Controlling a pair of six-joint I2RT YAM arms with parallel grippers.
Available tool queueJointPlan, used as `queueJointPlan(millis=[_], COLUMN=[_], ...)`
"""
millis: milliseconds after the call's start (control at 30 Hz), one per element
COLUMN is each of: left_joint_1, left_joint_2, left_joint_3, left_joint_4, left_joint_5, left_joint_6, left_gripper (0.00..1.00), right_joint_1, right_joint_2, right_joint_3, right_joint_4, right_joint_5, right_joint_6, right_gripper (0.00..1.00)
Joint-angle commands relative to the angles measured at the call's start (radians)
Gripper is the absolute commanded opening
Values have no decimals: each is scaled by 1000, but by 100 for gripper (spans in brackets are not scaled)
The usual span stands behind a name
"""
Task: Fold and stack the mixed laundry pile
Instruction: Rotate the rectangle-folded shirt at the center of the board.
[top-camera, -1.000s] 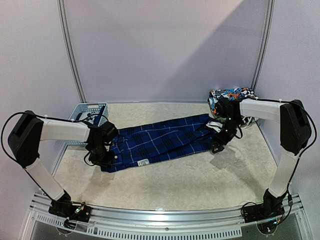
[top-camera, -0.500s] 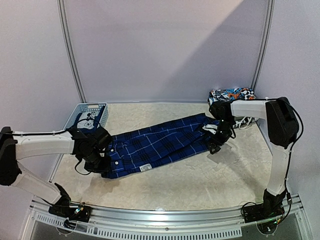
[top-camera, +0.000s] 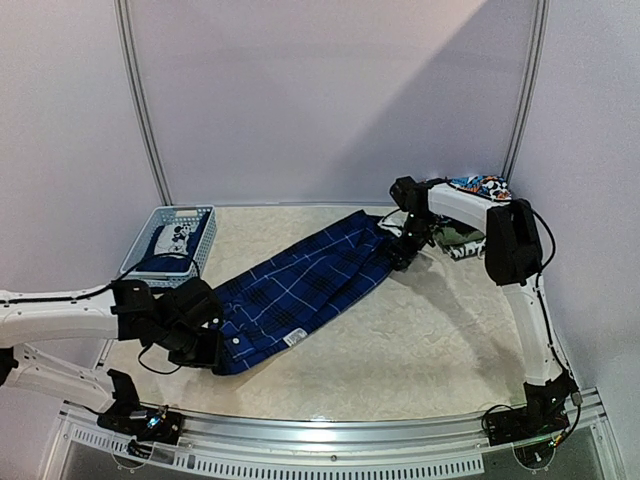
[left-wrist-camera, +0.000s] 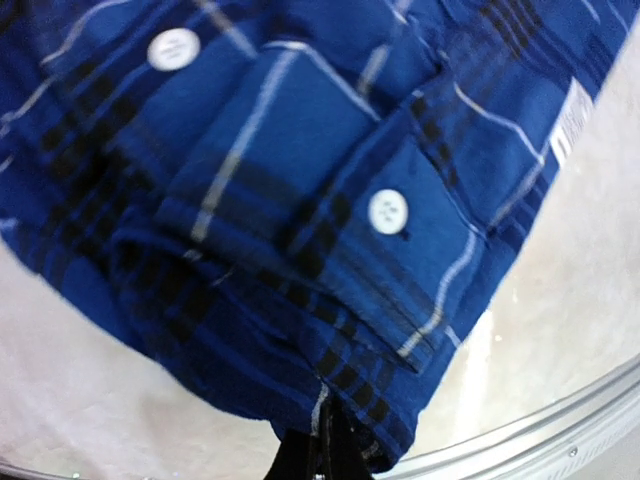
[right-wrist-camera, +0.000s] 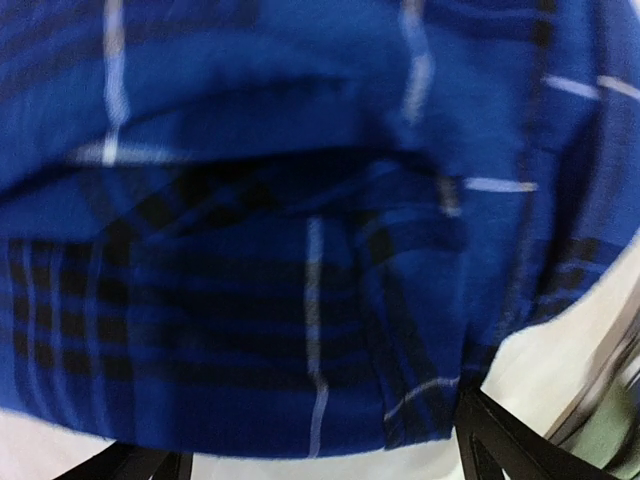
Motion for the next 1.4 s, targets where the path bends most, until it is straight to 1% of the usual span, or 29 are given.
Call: queueJointPlan(millis=[0,100,133,167,200,233,333,367,500,600,700,800,867,900,967,1033,1100,1200,1300,1367], left_joint_1=[-114,-186,-213,-242,-272,-297,-333,-336,-338,-338,-317,-292,-289,-289,-283,-280,-280,-278,-280,-284], left_joint_2=[174,401,502,559,612,650,686,682,664,669,687,756,796,811,834,865,896,927,958,976], left_joint_3=[81,249,322,392,469,533,647,666,748,807,825,825,827,823,800,780,757,730,737,748], left_joint_4=[175,180,146,96,36,-43,-159,-178,-255,-287,-294,-263,-244,-228,-197,-183,-167,-121,-78,-47], left_joint_5=[17,53,58,43,23,-9,-31,-28,-31,-56,-109,-107,-100,-88,-58,-24,-1,7,48,92], left_joint_6=[-22,59,91,121,157,191,260,280,388,482,525,554,563,567,566,568,566,559,562,565], left_gripper=[1,9,15,20,27,32,37,39,43,45,49,49,49,49,50,50,50,50,44,33], right_joint_1=[8,6,6,5,5,5,0,-2,-8,-15,-32,-62,-81,-88,-97,-110,-121,-125,-126,-128], right_joint_2=[154,204,204,192,173,154,30,-14,-278,-455,-572,-690,-769,-808,-889,-963,-1034,-1066,-1049,-1029], right_joint_3=[190,246,248,248,245,238,140,82,-177,-337,-434,-505,-555,-583,-648,-721,-768,-766,-768,-771], right_joint_4=[15,90,110,117,106,92,66,70,85,115,120,131,162,187,266,347,380,341,306,294], right_joint_5=[89,131,126,112,93,80,43,36,15,-1,-38,-103,-110,-93,43,124,134,97,33,-13], right_joint_6=[-14,-9,-2,7,23,33,57,58,51,69,104,152,191,201,236,259,258,251,256,262], right_gripper=[92,95,96,97,97,98,99,99,99,99,99,99,99,99,99,99,99,99,99,98])
